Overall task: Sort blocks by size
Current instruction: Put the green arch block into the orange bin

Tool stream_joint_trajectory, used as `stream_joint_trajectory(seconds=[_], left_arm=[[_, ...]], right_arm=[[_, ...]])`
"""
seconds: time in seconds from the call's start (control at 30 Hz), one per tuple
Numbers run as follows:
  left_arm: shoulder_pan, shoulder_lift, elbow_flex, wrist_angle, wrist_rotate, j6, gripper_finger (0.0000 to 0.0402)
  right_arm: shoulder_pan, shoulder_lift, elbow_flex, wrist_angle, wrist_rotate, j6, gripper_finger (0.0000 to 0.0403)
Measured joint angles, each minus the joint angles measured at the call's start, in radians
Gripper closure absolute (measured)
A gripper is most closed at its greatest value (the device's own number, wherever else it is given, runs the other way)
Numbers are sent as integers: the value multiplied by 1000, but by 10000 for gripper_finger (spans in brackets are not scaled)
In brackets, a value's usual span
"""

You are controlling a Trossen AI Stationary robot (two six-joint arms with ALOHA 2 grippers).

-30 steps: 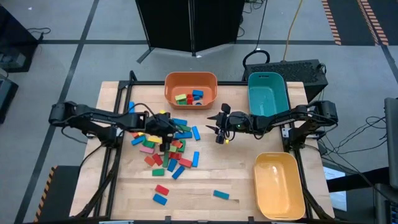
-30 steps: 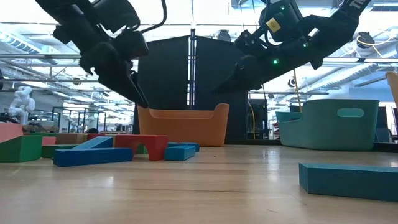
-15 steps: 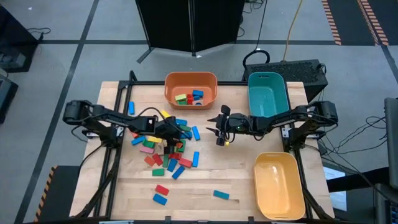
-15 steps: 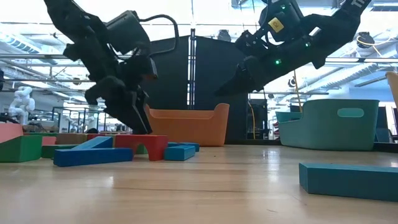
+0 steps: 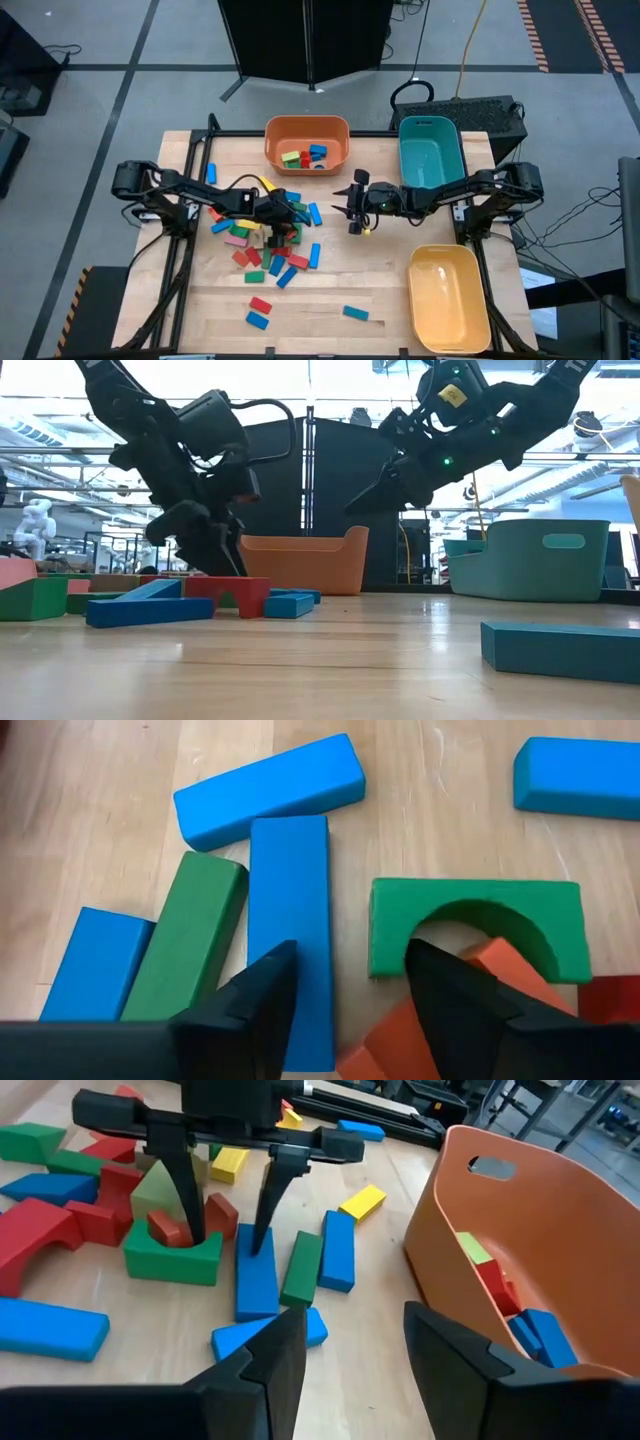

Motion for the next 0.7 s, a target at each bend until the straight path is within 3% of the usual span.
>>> stream_joint_trajectory(seconds=[0.43, 0.7], left_arm=[[0, 0, -1, 22, 7, -3, 332], [10, 0, -1, 26, 7, 0, 352]], right_arm=[[-5, 0, 0, 3, 0, -18, 245], [-4, 0, 0, -54, 0, 35, 245]])
